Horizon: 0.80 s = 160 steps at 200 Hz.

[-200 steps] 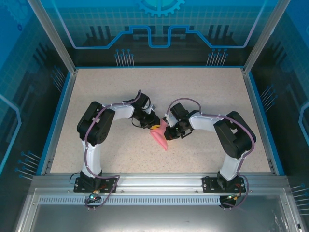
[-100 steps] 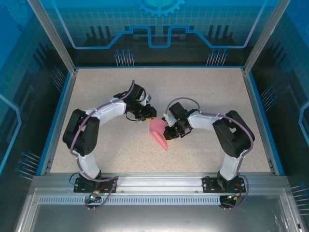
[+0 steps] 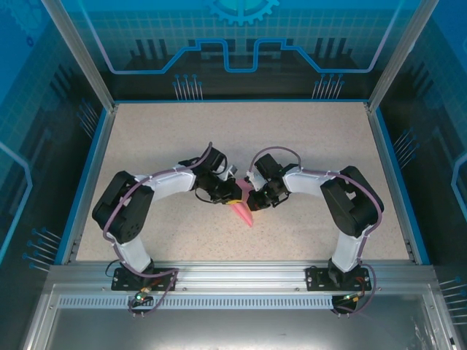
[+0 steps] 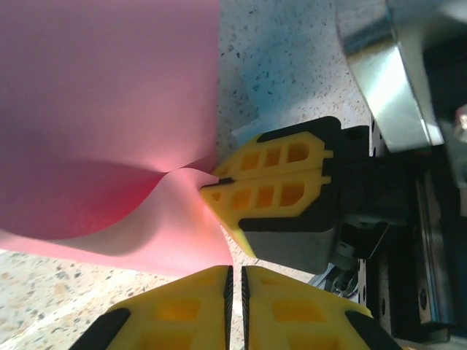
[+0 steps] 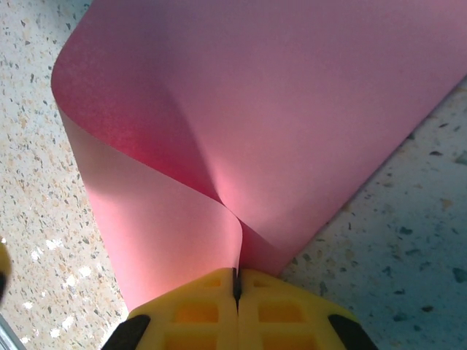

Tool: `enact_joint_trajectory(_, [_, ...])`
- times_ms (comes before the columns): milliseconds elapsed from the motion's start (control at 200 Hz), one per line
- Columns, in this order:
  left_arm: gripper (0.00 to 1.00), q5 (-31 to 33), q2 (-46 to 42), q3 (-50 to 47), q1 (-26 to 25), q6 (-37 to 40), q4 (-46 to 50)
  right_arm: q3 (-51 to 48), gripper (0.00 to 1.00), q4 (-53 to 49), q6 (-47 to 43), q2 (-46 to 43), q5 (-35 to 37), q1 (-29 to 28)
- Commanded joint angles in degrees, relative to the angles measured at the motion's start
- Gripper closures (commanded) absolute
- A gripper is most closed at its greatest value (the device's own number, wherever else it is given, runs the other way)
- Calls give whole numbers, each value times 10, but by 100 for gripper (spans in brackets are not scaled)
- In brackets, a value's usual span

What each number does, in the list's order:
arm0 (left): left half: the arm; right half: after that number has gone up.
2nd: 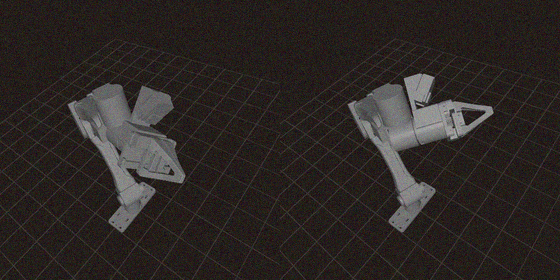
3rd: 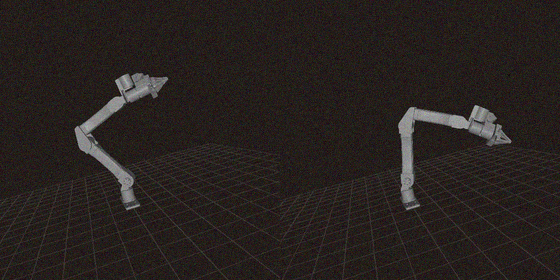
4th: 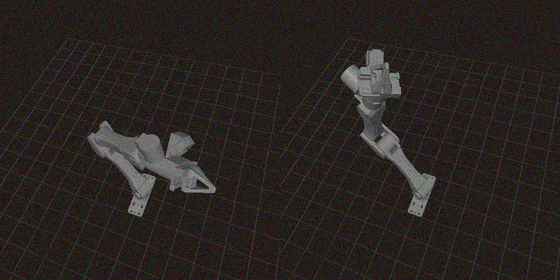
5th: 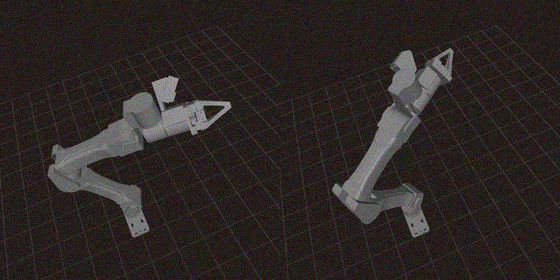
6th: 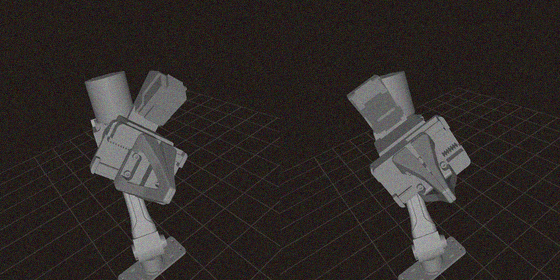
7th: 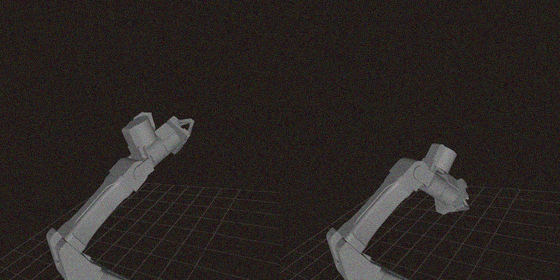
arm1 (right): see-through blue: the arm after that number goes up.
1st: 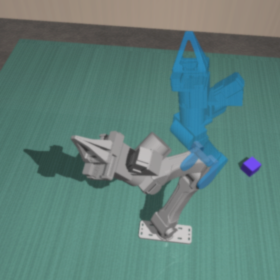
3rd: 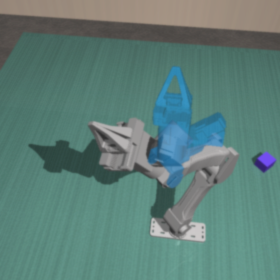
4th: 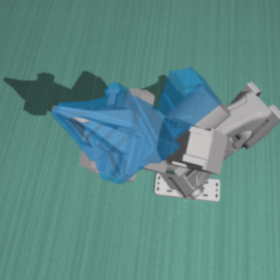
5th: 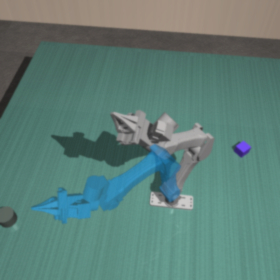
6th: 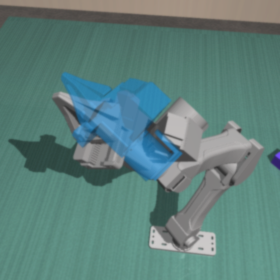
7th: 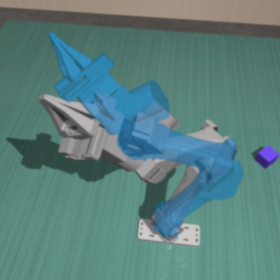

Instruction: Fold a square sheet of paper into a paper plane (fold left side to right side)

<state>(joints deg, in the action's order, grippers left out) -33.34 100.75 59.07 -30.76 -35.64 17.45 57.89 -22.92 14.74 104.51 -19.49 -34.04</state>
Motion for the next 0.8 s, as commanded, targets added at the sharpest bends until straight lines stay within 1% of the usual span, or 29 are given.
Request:
enact_joint_trajectory(0, [86, -11, 19, -3, -8, -11, -15, -5, 100, -32, -10, 28, 34, -11])
enact_joint_trajectory(400, [87, 38, 53, -26, -9, -3, -11, -1, 100, -41, -13, 25, 40, -11])
enact_joint_trajectory(645, [88, 56, 59, -43, -9, -3, -7, 0, 100, -44, -14, 25, 44, -12])
enact_joint_trajectory(795, [88, 67, 70, -47, -9, -2, -9, 5, 100, -42, -12, 25, 35, -11])
